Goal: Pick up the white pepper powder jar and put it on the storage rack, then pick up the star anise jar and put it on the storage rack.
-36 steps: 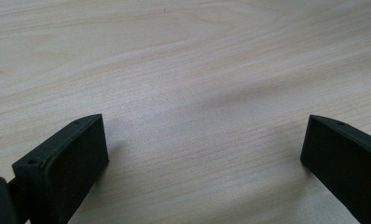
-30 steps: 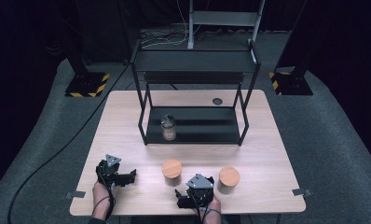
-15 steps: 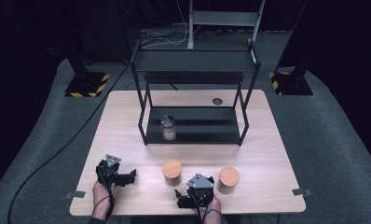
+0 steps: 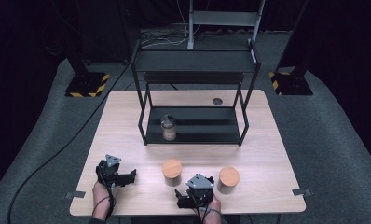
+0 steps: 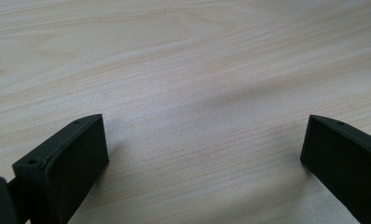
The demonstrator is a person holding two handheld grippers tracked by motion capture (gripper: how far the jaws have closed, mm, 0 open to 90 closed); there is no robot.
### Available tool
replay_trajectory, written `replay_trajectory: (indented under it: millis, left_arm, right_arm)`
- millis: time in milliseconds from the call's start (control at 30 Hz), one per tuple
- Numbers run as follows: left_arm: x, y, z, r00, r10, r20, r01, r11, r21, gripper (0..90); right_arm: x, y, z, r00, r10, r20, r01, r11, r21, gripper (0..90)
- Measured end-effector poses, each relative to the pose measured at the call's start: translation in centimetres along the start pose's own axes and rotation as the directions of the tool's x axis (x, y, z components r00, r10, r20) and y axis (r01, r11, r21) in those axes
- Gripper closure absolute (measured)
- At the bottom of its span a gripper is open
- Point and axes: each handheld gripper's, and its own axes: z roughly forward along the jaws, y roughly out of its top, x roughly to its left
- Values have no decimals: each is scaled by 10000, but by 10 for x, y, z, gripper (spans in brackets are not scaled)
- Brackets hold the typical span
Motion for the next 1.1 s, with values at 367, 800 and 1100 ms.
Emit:
replay_trajectory:
  millis: [367,800,1100]
  left_arm:
    - [0,0,0,10000,-4,2,4,10000,5,1]
    - [0,0,0,10000,-7,3,7,10000,7,1]
    - [0,0,0,10000,-12,3,12,10000,3,2]
  right_arm:
    - [-1,0,-1,9999,109,27,-109,9999,-115,29]
    - [8,5,4,9994,0,-339,-3,9999,-110,14]
    - [19,15,10,9975,-260,-664,246,9995,-210,4]
